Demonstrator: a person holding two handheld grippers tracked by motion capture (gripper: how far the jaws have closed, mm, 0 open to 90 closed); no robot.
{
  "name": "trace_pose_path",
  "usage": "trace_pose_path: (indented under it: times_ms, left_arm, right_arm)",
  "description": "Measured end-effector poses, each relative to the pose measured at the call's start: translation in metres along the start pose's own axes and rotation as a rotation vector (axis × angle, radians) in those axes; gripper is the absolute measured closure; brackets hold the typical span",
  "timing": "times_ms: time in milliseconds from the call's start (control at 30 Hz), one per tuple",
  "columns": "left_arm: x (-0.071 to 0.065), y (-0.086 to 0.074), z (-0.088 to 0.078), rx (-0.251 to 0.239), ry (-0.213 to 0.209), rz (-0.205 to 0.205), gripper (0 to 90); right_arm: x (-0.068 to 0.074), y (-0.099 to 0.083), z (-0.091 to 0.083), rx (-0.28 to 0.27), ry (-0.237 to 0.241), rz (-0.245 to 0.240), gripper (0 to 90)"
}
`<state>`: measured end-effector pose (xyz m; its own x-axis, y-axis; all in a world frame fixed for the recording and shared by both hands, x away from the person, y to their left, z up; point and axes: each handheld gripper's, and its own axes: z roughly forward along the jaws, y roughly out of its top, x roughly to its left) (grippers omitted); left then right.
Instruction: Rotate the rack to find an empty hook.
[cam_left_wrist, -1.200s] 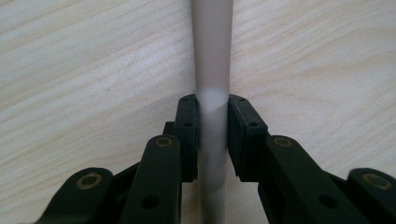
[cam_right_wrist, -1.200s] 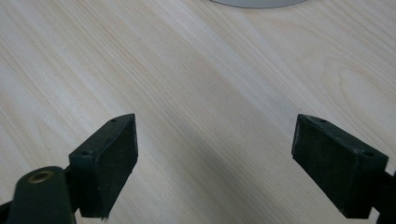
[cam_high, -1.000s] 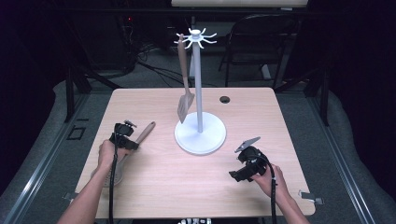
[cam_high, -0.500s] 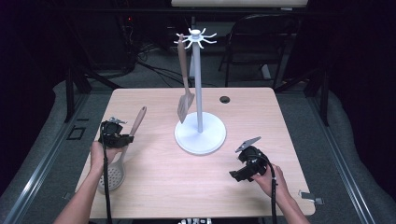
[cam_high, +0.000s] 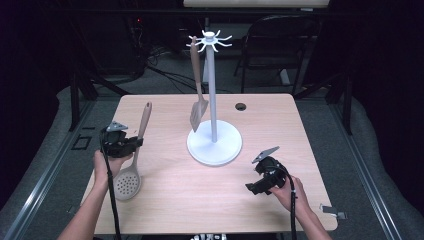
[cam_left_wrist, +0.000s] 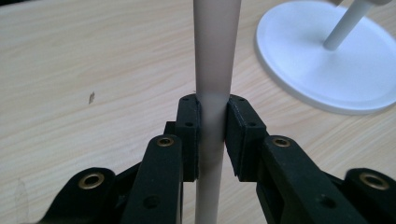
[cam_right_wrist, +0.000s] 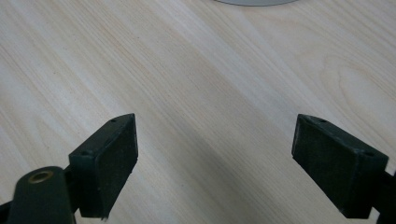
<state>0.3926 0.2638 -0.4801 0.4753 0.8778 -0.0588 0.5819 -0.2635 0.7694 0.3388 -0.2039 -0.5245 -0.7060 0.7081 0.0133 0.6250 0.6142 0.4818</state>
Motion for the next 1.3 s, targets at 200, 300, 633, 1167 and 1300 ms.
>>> trace_pose_path:
  times_ms: [200,300,633,1167,1300]
  left_arm:
    - [-0.007,0.003,-0.01,-0.113,-0.005,0.024,76.1]
    - [-0.009,0.004,-0.013,-0.14,-0.012,0.024,76.0]
    - [-0.015,0.006,-0.021,-0.201,-0.031,0.038,76.1]
    - [-0.04,0.014,-0.032,-0.289,-0.051,0.095,76.1]
    - [-0.043,0.017,-0.035,-0.307,-0.056,0.101,76.1]
  right_arm:
    - [0.0,0.0,0.0,-0.006,0.0,0.002,13.9]
    - [0.0,0.0,0.0,-0.009,-0.003,0.005,13.9]
    - [0.0,0.001,0.002,-0.013,0.004,0.005,13.9]
    - [0.0,0.001,0.001,-0.007,0.0,-0.001,13.9]
    - [0.0,0.001,0.001,-0.002,-0.005,0.001,13.9]
